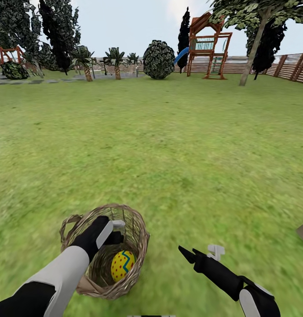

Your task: Take the three Easter eggs out of the wicker basket on the lawn in the garden, then place them on the lawn next to a single tree (choose any tree) so that all three eggs are next to the same tree and none are left in the basket.

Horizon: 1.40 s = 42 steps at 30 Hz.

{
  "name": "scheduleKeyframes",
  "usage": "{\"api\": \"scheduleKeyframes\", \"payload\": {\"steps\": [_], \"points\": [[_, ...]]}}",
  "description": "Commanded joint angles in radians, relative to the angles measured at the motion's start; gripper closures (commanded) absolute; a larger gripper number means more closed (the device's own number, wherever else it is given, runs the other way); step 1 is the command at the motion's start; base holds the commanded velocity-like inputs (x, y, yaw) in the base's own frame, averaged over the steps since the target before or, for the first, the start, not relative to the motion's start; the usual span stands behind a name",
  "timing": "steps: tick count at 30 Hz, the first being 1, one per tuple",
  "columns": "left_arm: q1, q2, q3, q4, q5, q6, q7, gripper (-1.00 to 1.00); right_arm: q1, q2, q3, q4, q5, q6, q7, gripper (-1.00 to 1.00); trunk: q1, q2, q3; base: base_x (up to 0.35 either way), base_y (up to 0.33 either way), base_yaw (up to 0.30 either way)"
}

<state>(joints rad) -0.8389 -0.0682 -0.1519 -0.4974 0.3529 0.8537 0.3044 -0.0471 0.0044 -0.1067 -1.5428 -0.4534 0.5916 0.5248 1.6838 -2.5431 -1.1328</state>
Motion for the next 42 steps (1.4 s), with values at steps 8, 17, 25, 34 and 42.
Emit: {"api": "scheduleKeyframes", "payload": {"steps": [8,17,25,34,42], "points": [[-0.001,0.0,-0.006,0.005,0.009,0.004,0.009,-1.0,0.0,0.001,-0.002,0.0,-0.007,0.007,0.001,-1.0,0.0,0.0,-0.001,0.032,0.0,0.0],[-0.002,-0.001,-0.006,0.011,0.01,0.006,0.008,-1.0,-0.001,0.0,-0.002,-0.001,-0.007,0.007,0.002,-1.0,0.0,0.0,-0.001,0.117,-0.009,0.0],[-0.002,-0.001,-0.006,0.011,0.011,0.005,0.008,-1.0,0.0,0.0,-0.002,0.0,-0.007,0.007,0.002,-1.0,0.0,0.0,-0.001,0.159,-0.037,0.0],[-0.001,-0.002,-0.006,0.011,0.01,0.004,0.009,-1.0,0.0,0.0,-0.002,-0.001,-0.007,0.007,0.001,-1.0,0.0,0.0,-0.001,0.018,-0.004,0.0],[-0.002,-0.002,-0.006,0.011,0.011,0.004,0.009,-1.0,-0.001,0.0,-0.002,0.0,-0.007,0.007,0.002,-1.0,0.003,-0.002,-0.028,0.001,0.0,0.0]]}}
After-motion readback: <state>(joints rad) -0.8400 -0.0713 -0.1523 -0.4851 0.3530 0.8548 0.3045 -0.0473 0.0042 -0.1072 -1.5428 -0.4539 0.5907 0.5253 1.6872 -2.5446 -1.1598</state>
